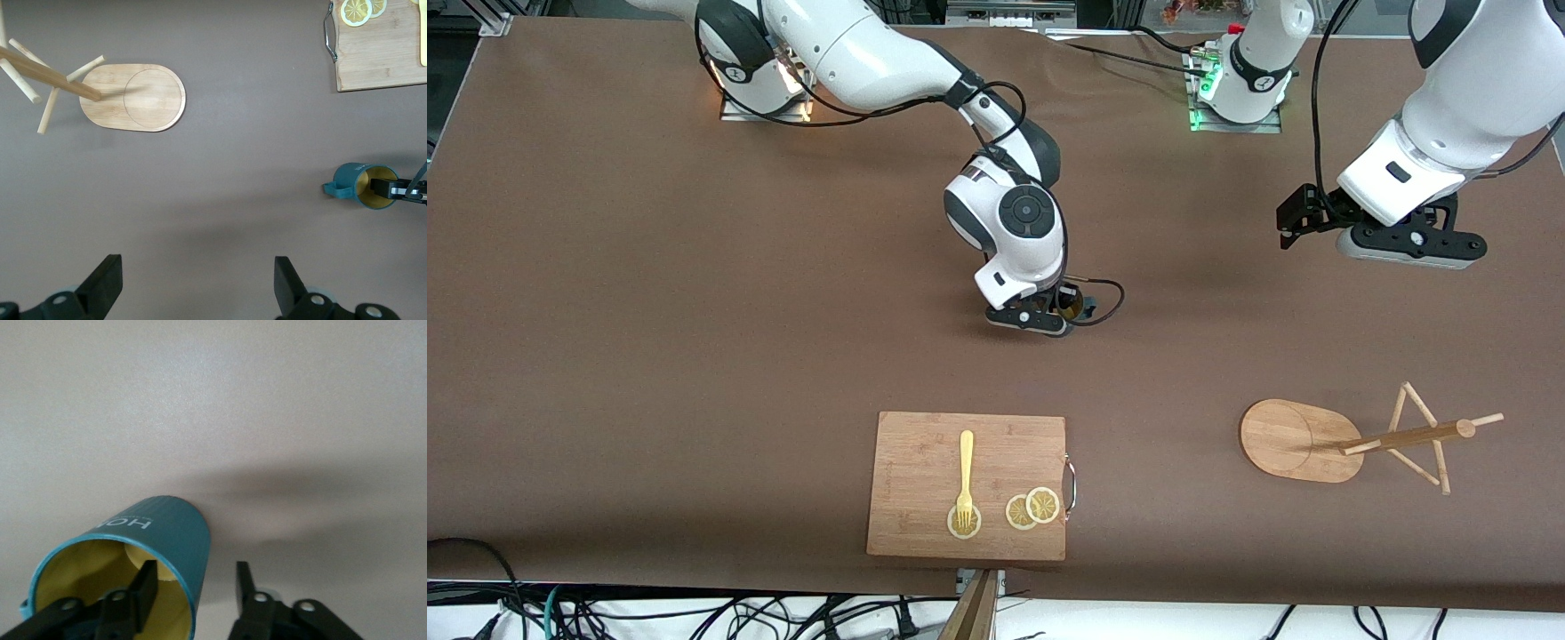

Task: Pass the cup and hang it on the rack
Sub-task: 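Release the mug and withdraw the right gripper while the left gripper approaches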

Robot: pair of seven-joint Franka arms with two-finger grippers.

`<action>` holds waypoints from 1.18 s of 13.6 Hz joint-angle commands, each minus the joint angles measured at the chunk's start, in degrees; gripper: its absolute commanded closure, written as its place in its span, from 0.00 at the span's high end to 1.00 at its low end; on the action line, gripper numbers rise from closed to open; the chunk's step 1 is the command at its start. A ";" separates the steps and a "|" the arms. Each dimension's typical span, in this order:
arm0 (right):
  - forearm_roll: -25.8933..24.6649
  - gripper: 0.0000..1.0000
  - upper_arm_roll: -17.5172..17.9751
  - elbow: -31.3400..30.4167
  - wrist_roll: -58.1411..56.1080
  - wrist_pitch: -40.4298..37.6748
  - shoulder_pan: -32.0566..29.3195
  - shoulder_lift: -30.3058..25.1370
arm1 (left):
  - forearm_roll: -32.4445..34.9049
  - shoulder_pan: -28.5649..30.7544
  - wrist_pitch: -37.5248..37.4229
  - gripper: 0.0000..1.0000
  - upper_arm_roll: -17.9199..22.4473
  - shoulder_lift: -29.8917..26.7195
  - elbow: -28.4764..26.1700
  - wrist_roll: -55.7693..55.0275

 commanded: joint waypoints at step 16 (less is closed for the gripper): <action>0.49 1.00 -2.72 0.06 -26.18 -36.38 -24.73 -28.42 | -25.46 -0.41 5.86 1.00 -0.17 9.48 -7.55 50.72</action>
